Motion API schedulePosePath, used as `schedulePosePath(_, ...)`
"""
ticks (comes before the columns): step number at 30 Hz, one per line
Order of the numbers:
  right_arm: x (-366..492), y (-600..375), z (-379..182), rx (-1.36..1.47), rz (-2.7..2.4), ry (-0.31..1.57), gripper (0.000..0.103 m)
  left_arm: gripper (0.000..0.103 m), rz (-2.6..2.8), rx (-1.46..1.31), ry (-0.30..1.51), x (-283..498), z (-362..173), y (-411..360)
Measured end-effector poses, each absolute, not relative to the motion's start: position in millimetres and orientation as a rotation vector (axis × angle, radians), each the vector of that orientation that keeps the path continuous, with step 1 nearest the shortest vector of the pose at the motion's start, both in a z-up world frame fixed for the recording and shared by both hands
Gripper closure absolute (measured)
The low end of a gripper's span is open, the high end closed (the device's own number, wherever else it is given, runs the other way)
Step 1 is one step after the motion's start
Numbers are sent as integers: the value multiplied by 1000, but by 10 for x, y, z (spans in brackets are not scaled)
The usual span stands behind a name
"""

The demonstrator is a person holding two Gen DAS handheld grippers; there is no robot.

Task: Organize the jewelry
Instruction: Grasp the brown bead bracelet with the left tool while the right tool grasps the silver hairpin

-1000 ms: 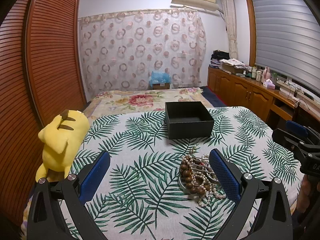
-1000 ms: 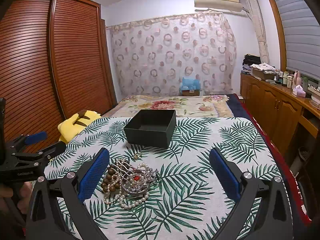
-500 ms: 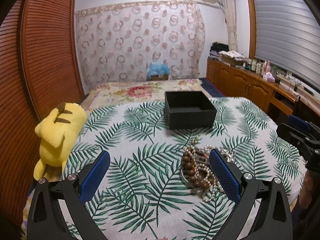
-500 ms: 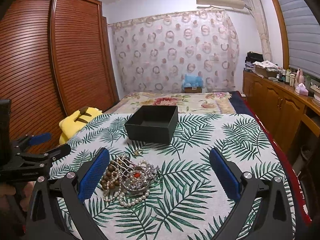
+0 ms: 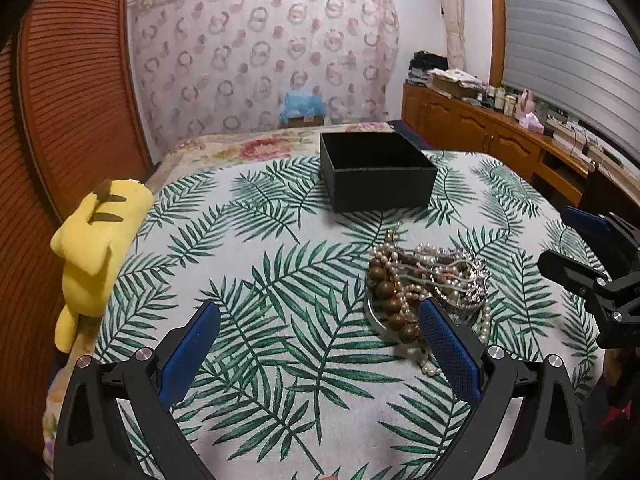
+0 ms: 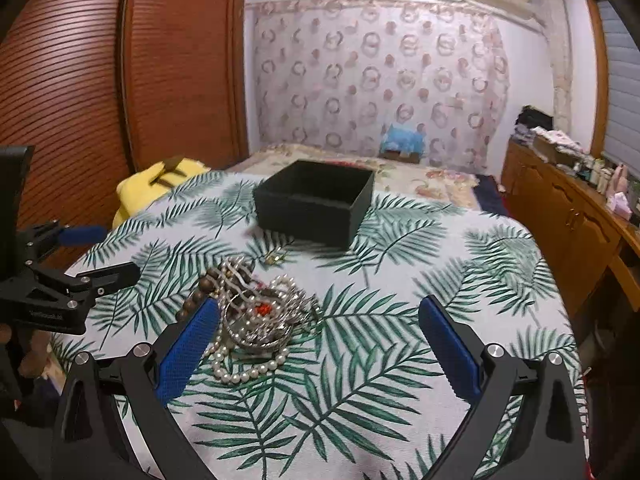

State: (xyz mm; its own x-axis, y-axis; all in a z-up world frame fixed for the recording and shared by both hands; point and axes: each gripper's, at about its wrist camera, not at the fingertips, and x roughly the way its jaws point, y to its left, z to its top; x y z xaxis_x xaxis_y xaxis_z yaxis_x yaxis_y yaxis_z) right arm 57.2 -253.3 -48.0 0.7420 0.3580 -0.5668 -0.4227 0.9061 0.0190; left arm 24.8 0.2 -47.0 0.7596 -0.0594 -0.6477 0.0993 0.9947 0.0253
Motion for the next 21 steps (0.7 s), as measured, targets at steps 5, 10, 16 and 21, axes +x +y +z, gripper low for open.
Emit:
schedulePosePath(5,702,-2481,-536,-103,501,649,2,7,-103,61,732,273,-560,-5)
schedulePosePath(10,898,-2404,-665,-89,547,717,17,7,-119,57,765,310,-658,4)
schedulePosePath(16,1069,-2263,-832,-115,589,790,26,7,-121,51,784,335,-742,21)
schedulePosePath(21,1134,-2142,-884,-135,618,824,28,7,-122,47,793,347,-780,35)
